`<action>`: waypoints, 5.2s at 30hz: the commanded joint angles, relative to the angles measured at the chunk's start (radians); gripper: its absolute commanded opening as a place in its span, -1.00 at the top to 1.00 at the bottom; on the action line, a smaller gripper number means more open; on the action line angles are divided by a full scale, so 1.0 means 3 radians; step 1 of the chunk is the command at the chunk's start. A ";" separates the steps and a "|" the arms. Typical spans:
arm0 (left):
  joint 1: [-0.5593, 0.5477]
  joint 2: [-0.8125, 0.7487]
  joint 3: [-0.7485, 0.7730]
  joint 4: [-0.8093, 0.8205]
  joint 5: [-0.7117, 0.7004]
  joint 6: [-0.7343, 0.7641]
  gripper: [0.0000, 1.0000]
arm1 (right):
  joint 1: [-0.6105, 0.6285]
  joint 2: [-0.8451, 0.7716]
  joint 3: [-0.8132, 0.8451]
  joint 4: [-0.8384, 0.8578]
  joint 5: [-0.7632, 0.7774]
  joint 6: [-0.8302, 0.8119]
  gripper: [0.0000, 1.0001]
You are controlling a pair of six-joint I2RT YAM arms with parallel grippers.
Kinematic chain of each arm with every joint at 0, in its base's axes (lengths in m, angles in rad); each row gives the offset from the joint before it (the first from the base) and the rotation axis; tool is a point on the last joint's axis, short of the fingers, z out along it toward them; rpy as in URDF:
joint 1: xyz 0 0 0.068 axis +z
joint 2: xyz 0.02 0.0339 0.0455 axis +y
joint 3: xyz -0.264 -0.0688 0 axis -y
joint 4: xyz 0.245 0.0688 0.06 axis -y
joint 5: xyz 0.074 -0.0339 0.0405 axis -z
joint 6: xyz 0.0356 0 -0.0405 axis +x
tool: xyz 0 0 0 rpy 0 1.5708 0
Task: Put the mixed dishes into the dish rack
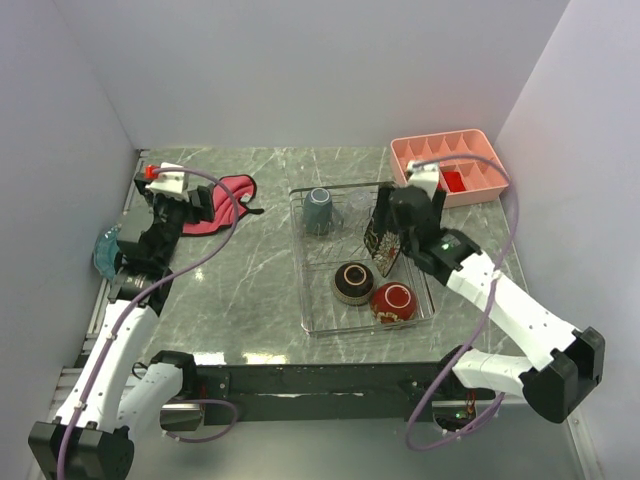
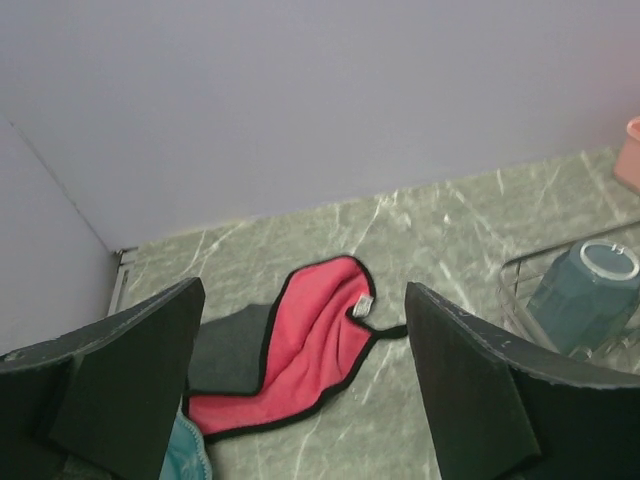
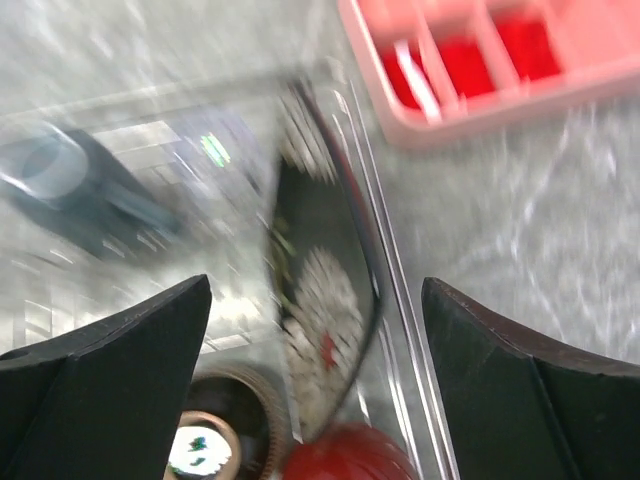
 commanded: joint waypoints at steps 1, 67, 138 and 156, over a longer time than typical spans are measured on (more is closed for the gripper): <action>0.0054 0.0089 0.0241 -0.0368 -0.0046 0.0126 -0.80 | -0.0001 -0.0065 0.0638 -0.0207 -0.0048 -0.0181 -0.89; 0.0168 0.1353 -0.0591 -0.2138 0.0500 0.1242 0.94 | 0.0009 0.1137 0.1364 0.0141 -0.3035 0.0386 -1.00; -0.0370 -0.1711 -0.1179 -0.2369 0.0071 0.1895 0.98 | 0.0878 0.4251 0.3814 0.0396 -0.3848 0.2487 -0.54; -0.0370 -0.1665 -0.1057 -0.2185 -0.0041 0.1809 0.98 | 0.1026 0.4460 0.3993 0.0375 -0.3669 0.2580 0.44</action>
